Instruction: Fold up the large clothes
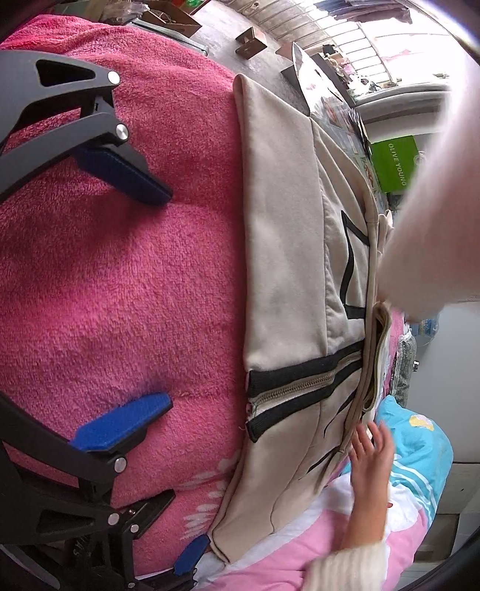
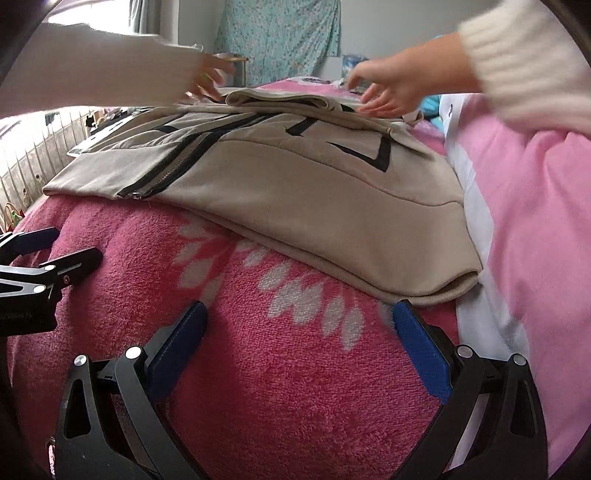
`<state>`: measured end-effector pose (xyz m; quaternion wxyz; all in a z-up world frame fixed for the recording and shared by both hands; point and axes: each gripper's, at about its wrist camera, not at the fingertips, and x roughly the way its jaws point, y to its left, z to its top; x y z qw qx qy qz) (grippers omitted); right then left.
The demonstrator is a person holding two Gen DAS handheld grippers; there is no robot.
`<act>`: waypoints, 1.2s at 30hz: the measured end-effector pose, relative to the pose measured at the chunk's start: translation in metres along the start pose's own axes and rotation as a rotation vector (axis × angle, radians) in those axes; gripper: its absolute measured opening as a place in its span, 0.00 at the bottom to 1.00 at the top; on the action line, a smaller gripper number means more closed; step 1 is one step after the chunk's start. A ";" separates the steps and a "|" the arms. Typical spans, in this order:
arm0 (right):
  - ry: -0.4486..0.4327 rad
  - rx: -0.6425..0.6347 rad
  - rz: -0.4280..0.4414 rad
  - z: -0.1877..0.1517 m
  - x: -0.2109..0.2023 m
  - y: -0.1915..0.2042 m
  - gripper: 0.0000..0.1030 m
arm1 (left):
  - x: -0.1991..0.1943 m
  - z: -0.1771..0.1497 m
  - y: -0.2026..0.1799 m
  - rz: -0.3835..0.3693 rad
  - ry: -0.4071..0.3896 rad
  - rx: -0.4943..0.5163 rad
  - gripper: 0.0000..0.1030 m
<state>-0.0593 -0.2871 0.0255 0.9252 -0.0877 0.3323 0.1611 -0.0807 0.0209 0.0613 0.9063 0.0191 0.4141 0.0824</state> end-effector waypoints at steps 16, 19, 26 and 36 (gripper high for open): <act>-0.020 -0.003 -0.011 -0.002 0.001 0.003 0.93 | -0.001 -0.001 -0.005 0.010 -0.003 0.006 0.97; -0.019 -0.003 -0.012 -0.001 0.001 0.003 0.93 | 0.000 -0.001 -0.005 0.010 -0.004 0.007 0.97; -0.021 -0.003 -0.012 -0.001 0.001 0.004 0.93 | 0.000 -0.001 -0.005 0.012 -0.004 0.008 0.97; -0.022 -0.003 -0.014 0.000 -0.001 0.003 0.93 | 0.000 -0.001 -0.004 0.011 -0.004 0.008 0.97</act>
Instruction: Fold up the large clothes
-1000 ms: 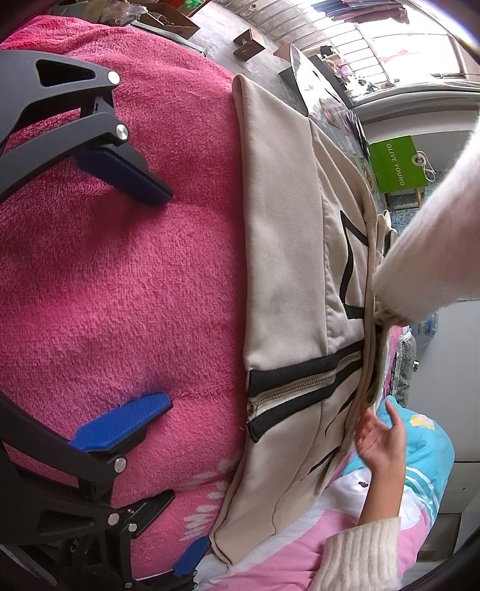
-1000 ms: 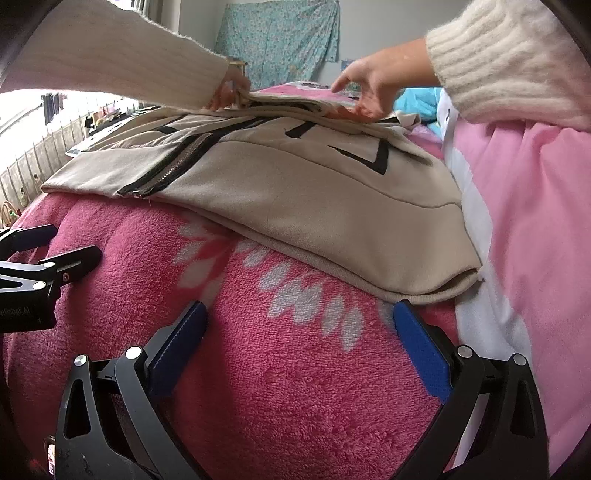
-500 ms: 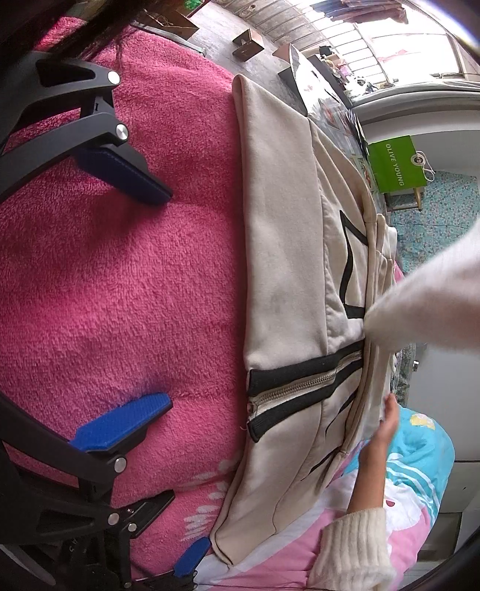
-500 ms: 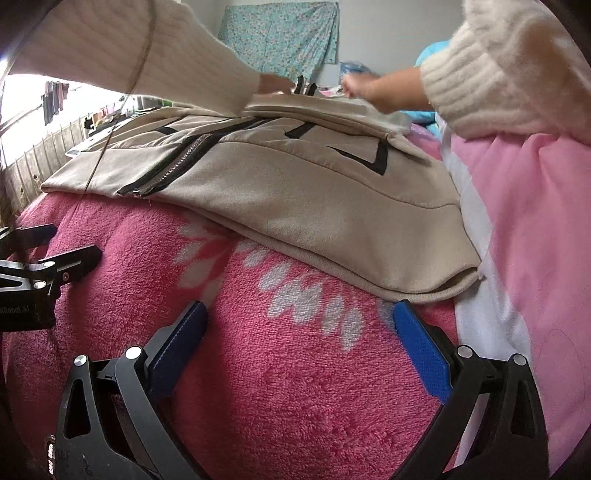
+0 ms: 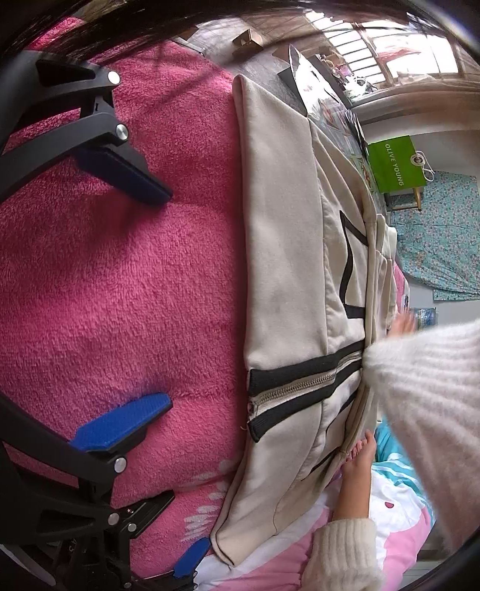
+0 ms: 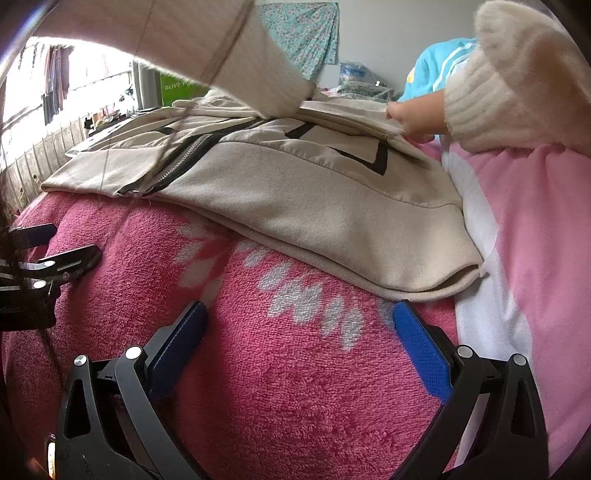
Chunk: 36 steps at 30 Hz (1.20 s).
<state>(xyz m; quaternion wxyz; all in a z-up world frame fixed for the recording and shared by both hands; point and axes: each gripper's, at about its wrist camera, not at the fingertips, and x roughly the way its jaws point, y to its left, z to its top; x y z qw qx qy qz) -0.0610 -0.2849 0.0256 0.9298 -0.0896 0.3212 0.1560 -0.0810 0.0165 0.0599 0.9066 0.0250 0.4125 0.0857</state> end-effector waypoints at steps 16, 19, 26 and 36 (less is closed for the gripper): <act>0.000 -0.001 -0.001 -0.001 0.001 -0.001 0.93 | 0.000 0.001 0.001 -0.002 0.002 -0.001 0.97; 0.003 0.000 0.000 0.000 0.001 -0.001 0.93 | 0.000 0.001 0.001 -0.003 0.002 -0.002 0.97; 0.019 0.002 0.004 0.003 0.000 -0.001 0.93 | 0.000 0.001 0.003 -0.009 0.007 -0.008 0.97; 0.032 0.005 0.010 0.009 0.003 -0.002 0.93 | 0.002 0.003 0.006 -0.014 0.010 -0.010 0.97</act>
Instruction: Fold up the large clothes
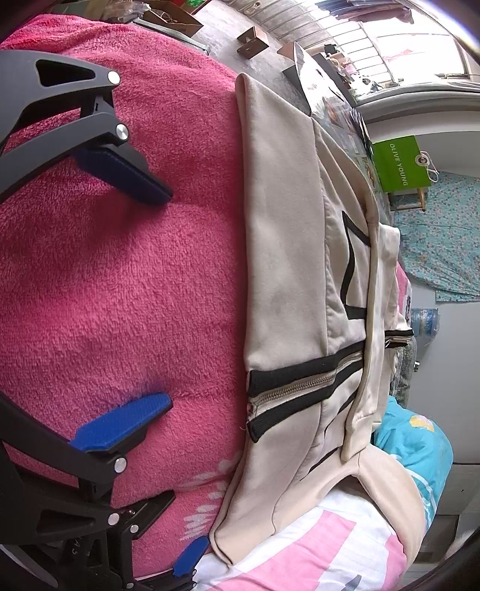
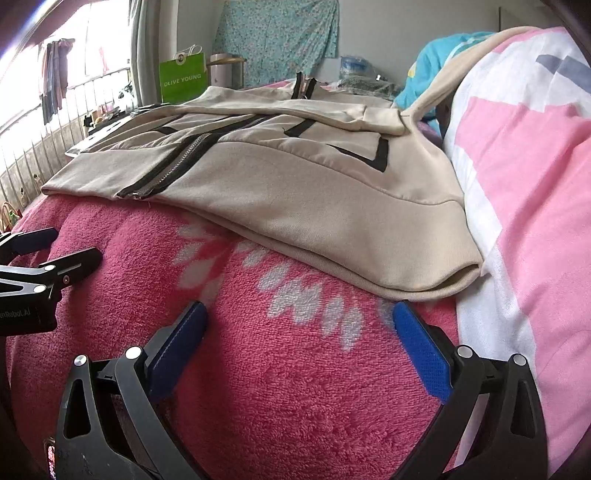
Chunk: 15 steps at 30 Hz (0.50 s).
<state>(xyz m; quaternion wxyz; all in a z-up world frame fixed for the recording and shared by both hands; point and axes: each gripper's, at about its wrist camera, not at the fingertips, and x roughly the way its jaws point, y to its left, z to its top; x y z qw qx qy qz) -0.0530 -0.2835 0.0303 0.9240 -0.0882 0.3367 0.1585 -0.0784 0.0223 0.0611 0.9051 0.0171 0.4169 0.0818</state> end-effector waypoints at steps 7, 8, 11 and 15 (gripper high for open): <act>0.001 0.004 0.007 0.000 0.002 0.000 0.93 | 0.000 0.000 0.000 0.000 0.000 0.000 0.97; 0.001 0.005 0.008 0.000 0.002 0.000 0.93 | 0.000 0.000 0.000 0.001 -0.001 0.001 0.97; 0.001 0.011 0.018 -0.001 0.002 -0.001 0.93 | 0.000 0.000 0.000 0.001 0.000 0.001 0.97; -0.003 0.017 0.024 -0.004 0.001 -0.003 0.93 | 0.001 0.000 0.000 0.001 -0.002 0.001 0.97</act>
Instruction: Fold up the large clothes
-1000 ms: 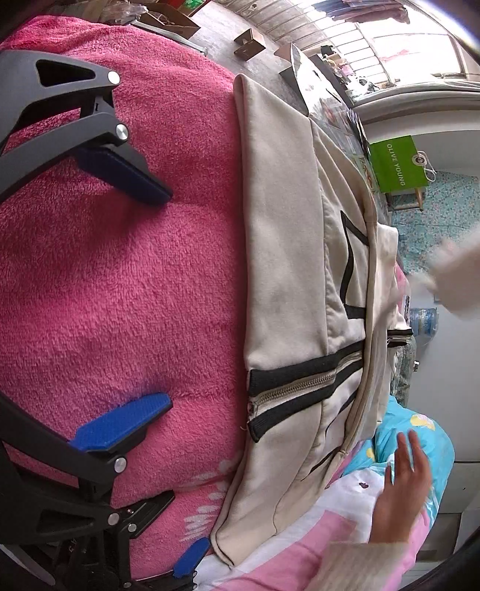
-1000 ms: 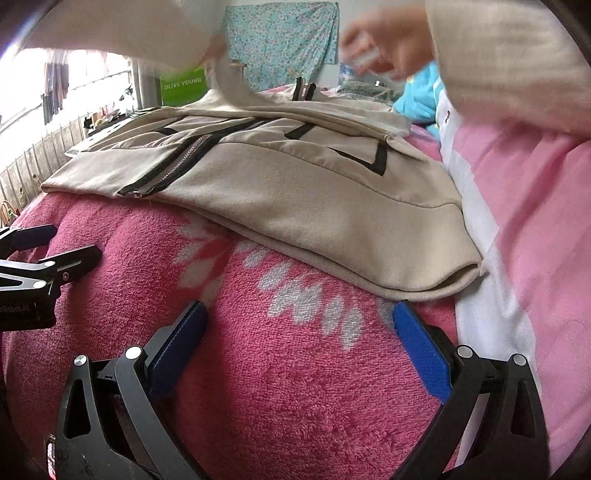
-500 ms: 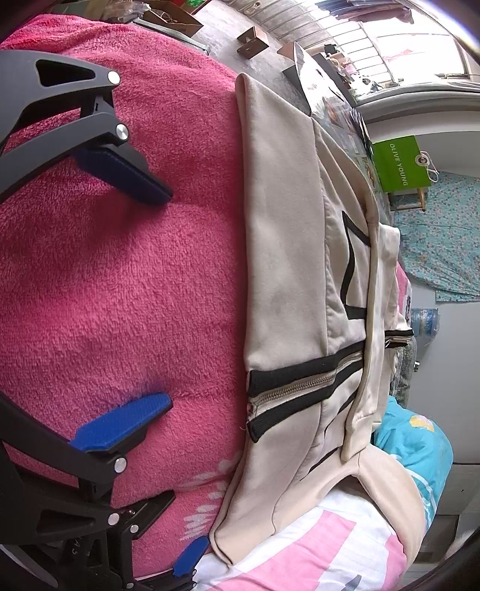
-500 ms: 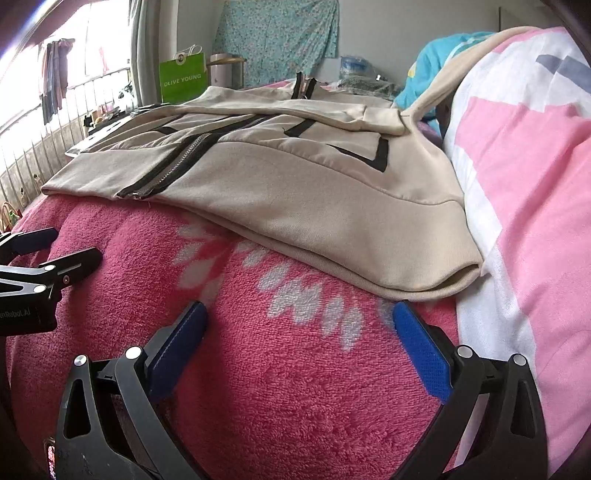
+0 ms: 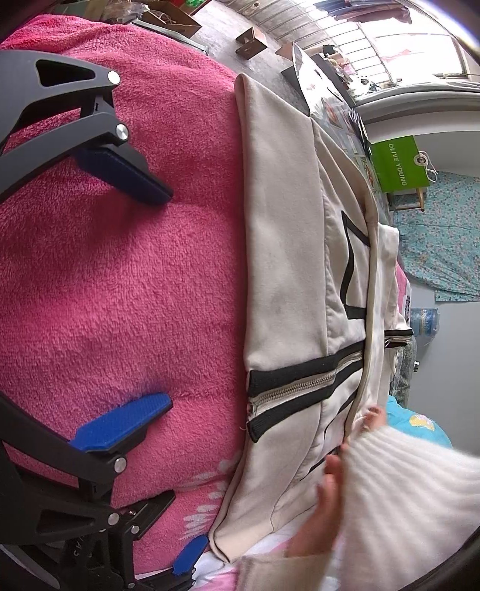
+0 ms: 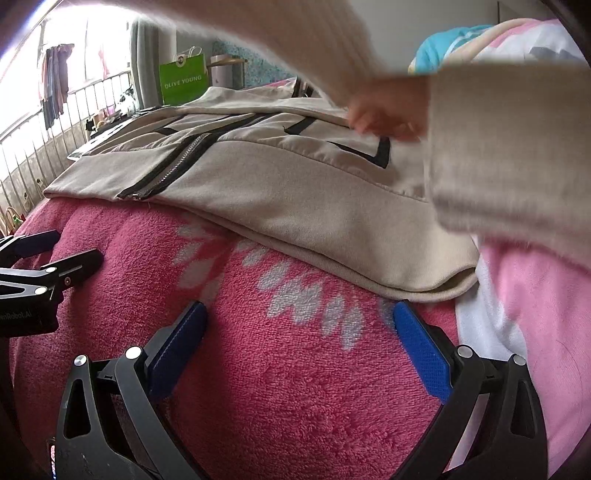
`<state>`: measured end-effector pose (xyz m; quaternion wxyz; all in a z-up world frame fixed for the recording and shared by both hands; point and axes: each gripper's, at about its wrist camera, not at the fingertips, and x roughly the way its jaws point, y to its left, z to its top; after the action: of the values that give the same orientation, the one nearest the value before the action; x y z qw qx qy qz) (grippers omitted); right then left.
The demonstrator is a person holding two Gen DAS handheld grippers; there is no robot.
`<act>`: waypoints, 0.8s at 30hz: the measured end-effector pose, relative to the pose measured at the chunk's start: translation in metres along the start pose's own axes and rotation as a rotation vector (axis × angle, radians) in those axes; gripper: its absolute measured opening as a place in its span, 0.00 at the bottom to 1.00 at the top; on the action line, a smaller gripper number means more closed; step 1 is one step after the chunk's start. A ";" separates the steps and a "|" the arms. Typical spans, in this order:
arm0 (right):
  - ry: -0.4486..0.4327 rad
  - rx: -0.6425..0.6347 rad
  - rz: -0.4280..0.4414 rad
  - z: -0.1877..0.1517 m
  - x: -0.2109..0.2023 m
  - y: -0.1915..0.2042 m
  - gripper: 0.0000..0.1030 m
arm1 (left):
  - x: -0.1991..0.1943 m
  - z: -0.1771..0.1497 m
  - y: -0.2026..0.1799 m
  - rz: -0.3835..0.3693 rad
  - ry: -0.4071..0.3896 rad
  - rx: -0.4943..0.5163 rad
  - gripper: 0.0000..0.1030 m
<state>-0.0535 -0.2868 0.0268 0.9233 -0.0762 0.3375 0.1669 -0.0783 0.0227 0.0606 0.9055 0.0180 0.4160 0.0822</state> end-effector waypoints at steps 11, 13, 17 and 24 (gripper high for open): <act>0.007 0.013 0.013 -0.004 -0.003 -0.002 0.93 | -0.001 0.000 -0.001 0.003 0.000 0.003 0.97; 0.008 0.010 0.009 -0.003 -0.003 -0.002 0.93 | -0.001 0.001 -0.002 0.004 0.001 0.004 0.97; 0.005 0.005 0.003 -0.004 -0.004 -0.002 0.93 | -0.001 0.001 -0.003 0.006 0.001 0.006 0.97; 0.002 -0.002 -0.005 -0.002 -0.002 0.001 0.93 | 0.001 0.002 -0.002 0.008 0.001 0.009 0.97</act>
<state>-0.0563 -0.2867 0.0263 0.9232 -0.0780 0.3383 0.1650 -0.0759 0.0207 0.0602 0.9048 0.0236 0.4168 0.0840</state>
